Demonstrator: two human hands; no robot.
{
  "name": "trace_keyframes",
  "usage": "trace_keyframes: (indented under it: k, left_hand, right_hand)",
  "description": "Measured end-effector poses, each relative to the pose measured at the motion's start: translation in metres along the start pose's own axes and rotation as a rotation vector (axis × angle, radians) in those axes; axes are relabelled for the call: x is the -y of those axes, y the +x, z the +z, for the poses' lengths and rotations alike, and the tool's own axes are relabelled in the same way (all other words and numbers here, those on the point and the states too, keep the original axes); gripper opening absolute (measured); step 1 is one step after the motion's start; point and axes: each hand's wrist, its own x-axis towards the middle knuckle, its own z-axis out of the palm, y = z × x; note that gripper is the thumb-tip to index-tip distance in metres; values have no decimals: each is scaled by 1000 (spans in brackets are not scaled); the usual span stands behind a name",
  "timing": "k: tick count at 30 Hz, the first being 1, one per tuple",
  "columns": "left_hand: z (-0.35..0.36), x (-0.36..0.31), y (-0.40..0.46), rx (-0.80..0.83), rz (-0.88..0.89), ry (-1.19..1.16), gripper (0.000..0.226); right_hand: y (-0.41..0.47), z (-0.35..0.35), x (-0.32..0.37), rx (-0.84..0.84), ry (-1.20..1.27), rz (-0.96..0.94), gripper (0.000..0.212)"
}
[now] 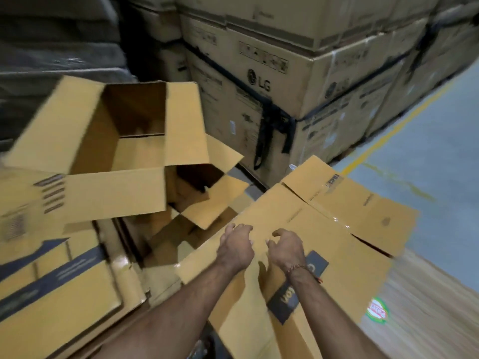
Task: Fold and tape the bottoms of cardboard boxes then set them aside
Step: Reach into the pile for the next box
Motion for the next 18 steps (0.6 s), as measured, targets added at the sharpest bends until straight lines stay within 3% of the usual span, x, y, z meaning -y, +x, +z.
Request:
trace_keyframes:
  k: [11,18]
  left_hand:
    - [-134,137,-87,-279,-146,-123,25]
    - [-217,279,-175,-392,-191,-139,45]
  right_hand:
    - [-106,69,189,16,91,-331,24]
    - [-203,153,322,-6,158,-458,13]
